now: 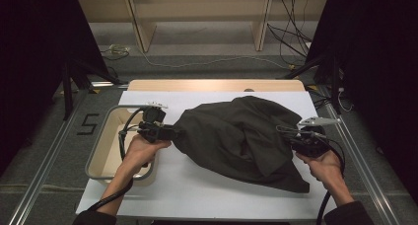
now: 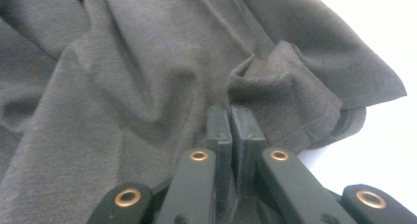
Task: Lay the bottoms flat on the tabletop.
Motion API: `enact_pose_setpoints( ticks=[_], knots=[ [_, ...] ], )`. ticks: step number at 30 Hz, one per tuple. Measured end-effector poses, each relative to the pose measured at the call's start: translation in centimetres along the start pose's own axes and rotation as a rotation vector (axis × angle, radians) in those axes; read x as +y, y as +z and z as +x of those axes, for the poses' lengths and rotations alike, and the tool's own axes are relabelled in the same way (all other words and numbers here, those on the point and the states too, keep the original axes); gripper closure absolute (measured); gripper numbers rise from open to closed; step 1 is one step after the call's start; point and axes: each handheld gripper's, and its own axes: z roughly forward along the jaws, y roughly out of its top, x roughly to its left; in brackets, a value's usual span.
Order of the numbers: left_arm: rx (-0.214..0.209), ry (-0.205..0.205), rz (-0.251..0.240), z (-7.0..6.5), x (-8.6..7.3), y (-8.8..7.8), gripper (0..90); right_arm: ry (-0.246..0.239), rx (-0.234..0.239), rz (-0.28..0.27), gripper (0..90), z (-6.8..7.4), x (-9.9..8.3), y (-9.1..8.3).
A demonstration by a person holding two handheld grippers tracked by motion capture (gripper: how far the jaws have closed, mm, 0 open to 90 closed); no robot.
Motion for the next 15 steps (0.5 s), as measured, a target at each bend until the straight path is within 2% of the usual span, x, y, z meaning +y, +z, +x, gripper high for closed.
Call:
enact_pose_setpoints(
  ticks=[2, 4, 8, 12, 14, 15],
  knots=[
    [0.035, 0.000, -0.014, -0.2, -0.2, -0.7, 38.2, 0.004, -0.005, -0.003, 87.8, -0.3, -0.1, 0.0],
    [0.046, -0.020, -0.042, -0.4, -0.4, -1.4, 33.9, 0.008, -0.007, -0.008, 87.6, -0.5, -0.1, 0.0],
    [0.031, -0.035, -0.040, -1.4, -1.4, -1.8, 30.1, 0.008, -0.004, -0.004, 87.0, -0.6, -0.1, 0.1],
    [0.007, -0.047, -0.025, -2.8, -3.1, -0.9, 27.9, 0.003, -0.001, -0.011, 84.4, -0.5, -0.1, 0.1],
    [0.006, -0.067, -0.017, -3.3, -4.1, -0.4, 26.5, 0.004, 0.003, -0.011, 81.4, -0.5, -0.1, 0.1],
    [-0.011, -0.087, -0.023, -3.4, -4.5, -0.3, 25.6, 0.005, 0.006, -0.009, 78.9, -0.5, -0.1, 0.2]
  ],
)
